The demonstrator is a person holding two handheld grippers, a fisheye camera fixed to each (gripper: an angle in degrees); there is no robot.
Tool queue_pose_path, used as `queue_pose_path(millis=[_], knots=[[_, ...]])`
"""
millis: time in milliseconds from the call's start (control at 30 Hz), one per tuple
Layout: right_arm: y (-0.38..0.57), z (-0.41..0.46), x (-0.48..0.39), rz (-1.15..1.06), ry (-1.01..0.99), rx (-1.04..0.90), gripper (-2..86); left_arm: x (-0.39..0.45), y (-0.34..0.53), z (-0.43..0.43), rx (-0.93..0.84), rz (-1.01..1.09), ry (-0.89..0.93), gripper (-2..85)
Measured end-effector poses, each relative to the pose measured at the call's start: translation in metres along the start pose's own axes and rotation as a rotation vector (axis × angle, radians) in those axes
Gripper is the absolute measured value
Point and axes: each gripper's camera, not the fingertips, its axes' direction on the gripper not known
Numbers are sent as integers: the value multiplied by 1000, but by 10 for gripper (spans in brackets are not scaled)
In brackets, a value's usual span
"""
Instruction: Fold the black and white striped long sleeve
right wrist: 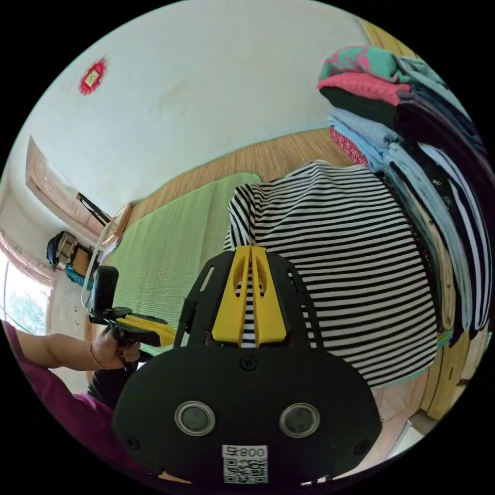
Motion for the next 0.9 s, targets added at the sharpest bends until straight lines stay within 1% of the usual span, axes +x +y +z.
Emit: queue_pose_path(millis=[67, 200, 267, 333, 467, 600, 667, 767, 900], knots=[[16, -23, -22, 16, 5, 85, 0, -1, 6, -6, -2, 13, 1, 2], [47, -33, -43, 73, 24, 126, 0, -14, 33, -19, -24, 5, -11, 2], [58, -36, -51, 129, -1, 168, 0, -22, 47, -27, -28, -19, -13, 2], [56, -44, -59, 162, -23, 212, 0, -28, 64, -42, -9, -40, 0, 2], [40, -71, -95, 171, 10, 312, 0, -26, 90, -71, 9, -20, -12, 2], [24, -82, -128, 145, -19, 323, 0, -20, 129, -110, 13, 17, -33, 2], [14, -87, -148, 169, -13, 333, 0, -18, 149, -125, 8, 26, -45, 2], [-4, -85, -170, 166, -68, 316, 1, -17, 187, -147, -17, 35, -57, 2], [-37, -76, -195, 197, -149, 286, 1, -10, 234, -175, -66, 79, -165, 2]])
